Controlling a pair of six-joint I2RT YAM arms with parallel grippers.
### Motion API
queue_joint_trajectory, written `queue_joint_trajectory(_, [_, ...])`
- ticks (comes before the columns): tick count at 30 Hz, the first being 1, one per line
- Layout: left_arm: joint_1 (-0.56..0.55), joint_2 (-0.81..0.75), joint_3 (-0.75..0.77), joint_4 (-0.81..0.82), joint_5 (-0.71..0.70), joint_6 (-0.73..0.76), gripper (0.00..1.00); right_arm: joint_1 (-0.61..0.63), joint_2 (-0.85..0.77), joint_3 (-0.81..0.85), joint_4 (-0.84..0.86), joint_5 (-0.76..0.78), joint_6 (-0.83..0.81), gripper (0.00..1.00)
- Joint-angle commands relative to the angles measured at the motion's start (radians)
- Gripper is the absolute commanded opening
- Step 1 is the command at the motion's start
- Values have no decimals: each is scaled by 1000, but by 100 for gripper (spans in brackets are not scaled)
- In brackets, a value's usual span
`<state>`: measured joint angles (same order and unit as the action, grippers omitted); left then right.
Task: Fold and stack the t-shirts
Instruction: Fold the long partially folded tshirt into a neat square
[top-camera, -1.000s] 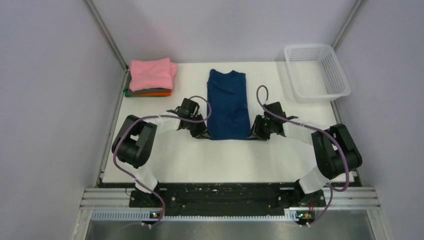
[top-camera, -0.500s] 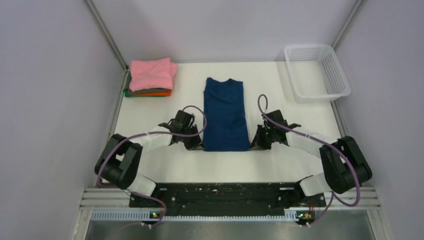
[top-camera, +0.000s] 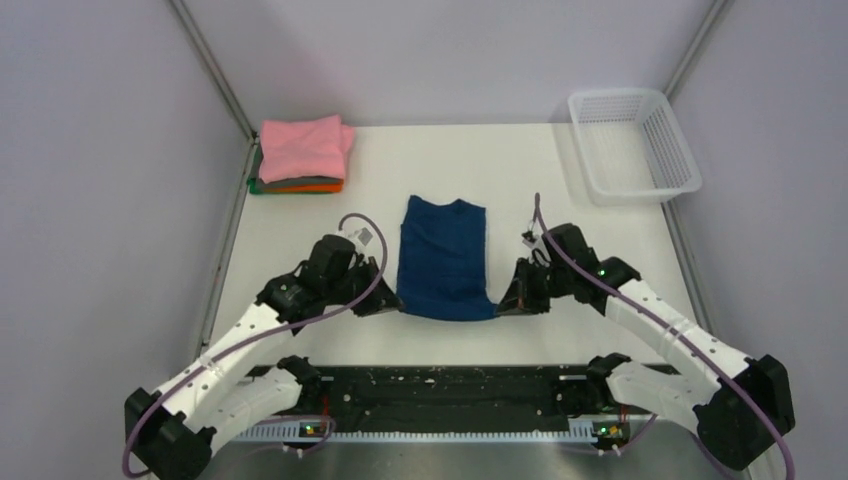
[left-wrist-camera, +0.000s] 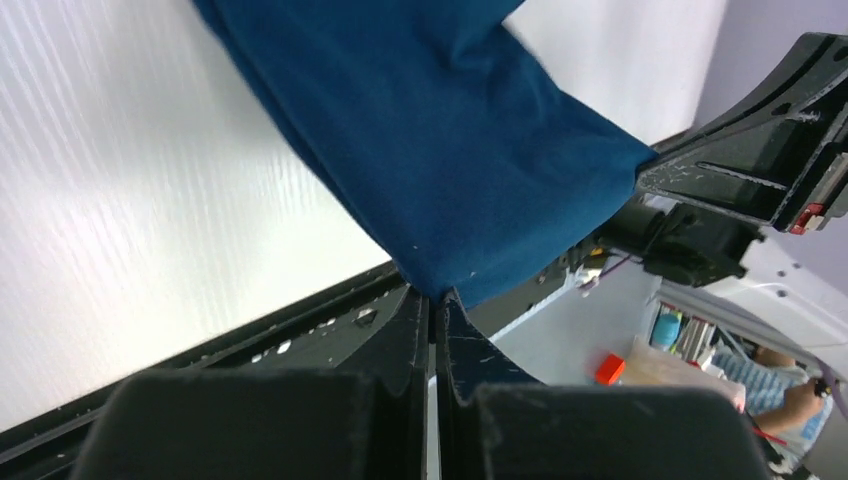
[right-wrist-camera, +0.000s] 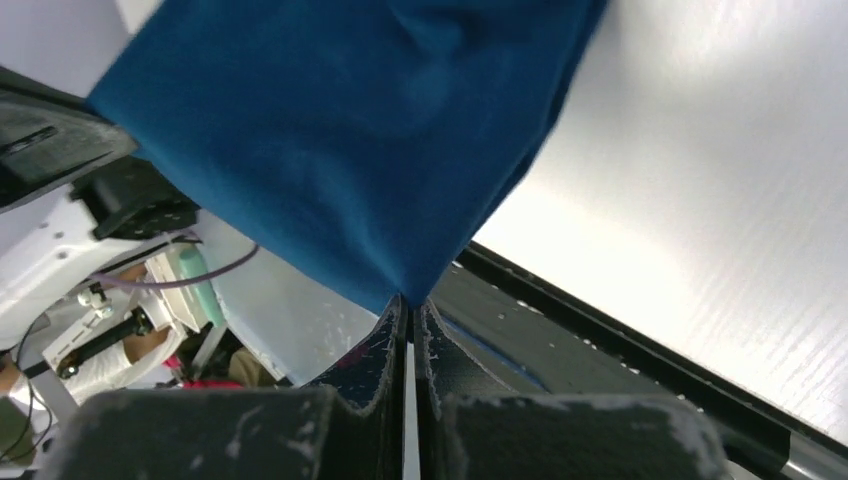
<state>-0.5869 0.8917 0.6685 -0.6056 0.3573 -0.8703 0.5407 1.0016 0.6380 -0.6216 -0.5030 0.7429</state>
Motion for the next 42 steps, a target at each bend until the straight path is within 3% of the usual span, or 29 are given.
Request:
queue_joint_trajectory(1, [5, -55, 117, -19, -121, 13, 0, -21, 7, 202, -78, 30, -84, 0])
queue_joint_trajectory(6, [63, 56, 212, 3, -195, 102, 0, -131, 103, 301, -7, 34, -144, 0])
queue_joint_trajectory(13, [125, 302, 362, 159, -303, 166, 0, -183, 300, 429, 125, 10, -188, 0])
queue_joint_trajectory(24, [253, 605, 541, 245, -271, 205, 0, -270, 551, 576, 281, -56, -142, 0])
queue_joint_trajectory(40, [324, 1089, 935, 168, -152, 277, 0, -354, 971, 844, 289, -58, -180, 0])
queue_joint_trajectory(42, [327, 1145, 996, 134, -152, 276, 0, -359, 1033, 888, 286, -89, -196, 9])
